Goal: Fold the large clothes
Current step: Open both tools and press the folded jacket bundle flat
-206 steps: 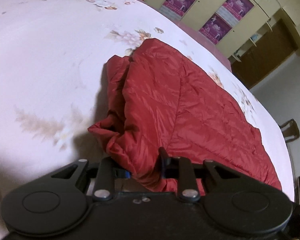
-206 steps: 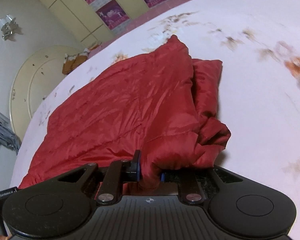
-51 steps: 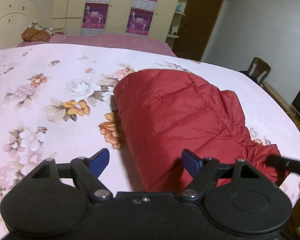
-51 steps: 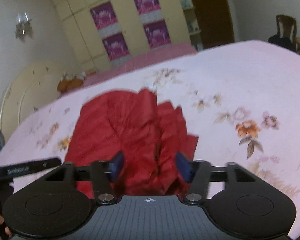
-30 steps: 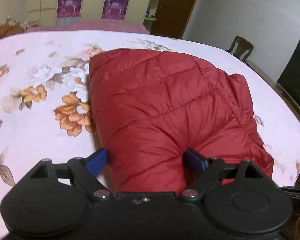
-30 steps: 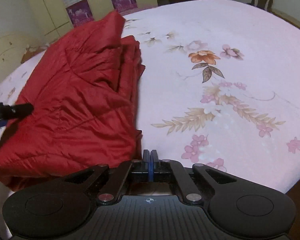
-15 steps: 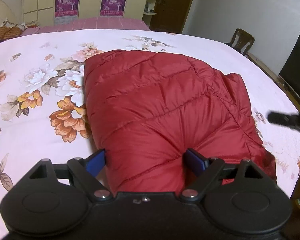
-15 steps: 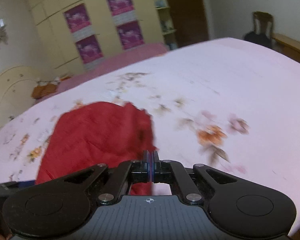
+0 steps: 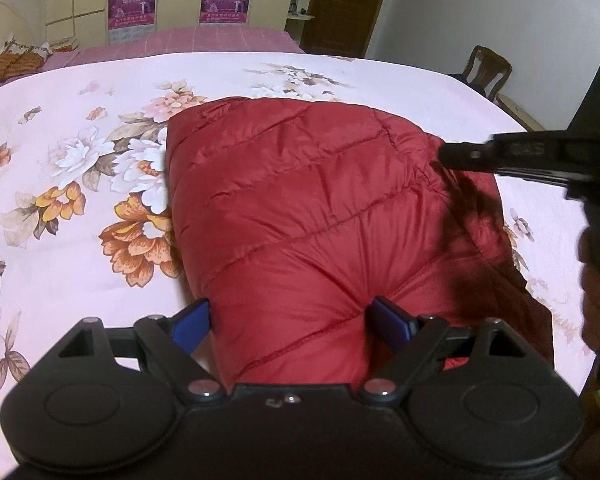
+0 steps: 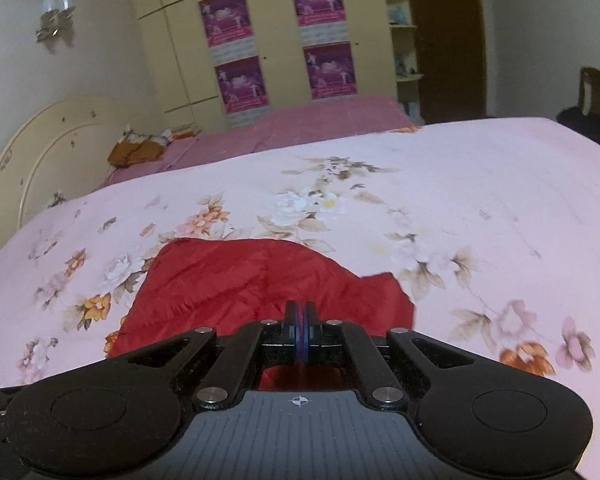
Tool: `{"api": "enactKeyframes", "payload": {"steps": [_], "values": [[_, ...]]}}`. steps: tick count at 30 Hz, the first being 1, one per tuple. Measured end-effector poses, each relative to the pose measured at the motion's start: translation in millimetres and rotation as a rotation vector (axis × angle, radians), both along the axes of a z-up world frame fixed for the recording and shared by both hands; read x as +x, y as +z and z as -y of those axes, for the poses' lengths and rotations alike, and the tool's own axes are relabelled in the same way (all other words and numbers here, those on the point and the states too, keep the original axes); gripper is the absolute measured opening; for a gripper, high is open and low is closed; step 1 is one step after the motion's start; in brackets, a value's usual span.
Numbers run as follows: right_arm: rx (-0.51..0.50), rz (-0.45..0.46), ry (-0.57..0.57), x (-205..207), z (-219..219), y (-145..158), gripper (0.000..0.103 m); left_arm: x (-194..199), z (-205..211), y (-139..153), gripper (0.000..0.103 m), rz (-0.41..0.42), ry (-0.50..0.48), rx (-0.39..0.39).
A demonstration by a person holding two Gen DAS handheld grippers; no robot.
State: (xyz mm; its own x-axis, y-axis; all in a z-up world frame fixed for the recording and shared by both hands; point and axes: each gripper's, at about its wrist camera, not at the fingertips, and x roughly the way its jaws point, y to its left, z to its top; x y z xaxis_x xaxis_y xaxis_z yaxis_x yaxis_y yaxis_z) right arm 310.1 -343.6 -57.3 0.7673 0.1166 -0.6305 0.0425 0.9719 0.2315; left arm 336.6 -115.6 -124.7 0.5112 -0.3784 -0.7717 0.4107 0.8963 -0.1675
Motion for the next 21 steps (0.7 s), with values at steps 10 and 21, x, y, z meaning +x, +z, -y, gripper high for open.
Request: {"api": "enactKeyframes", "payload": {"steps": [10,21], "values": [[0.007,-0.164,-0.008,35.8,28.3,-77.4,0.000,10.0,-12.7,22.1,0.081,0.033,0.066,-0.063],[0.022,-0.139,0.007,33.7,33.5,-83.5,0.000,88.0,21.1,-12.9,0.085,0.050,0.127,0.044]]}}
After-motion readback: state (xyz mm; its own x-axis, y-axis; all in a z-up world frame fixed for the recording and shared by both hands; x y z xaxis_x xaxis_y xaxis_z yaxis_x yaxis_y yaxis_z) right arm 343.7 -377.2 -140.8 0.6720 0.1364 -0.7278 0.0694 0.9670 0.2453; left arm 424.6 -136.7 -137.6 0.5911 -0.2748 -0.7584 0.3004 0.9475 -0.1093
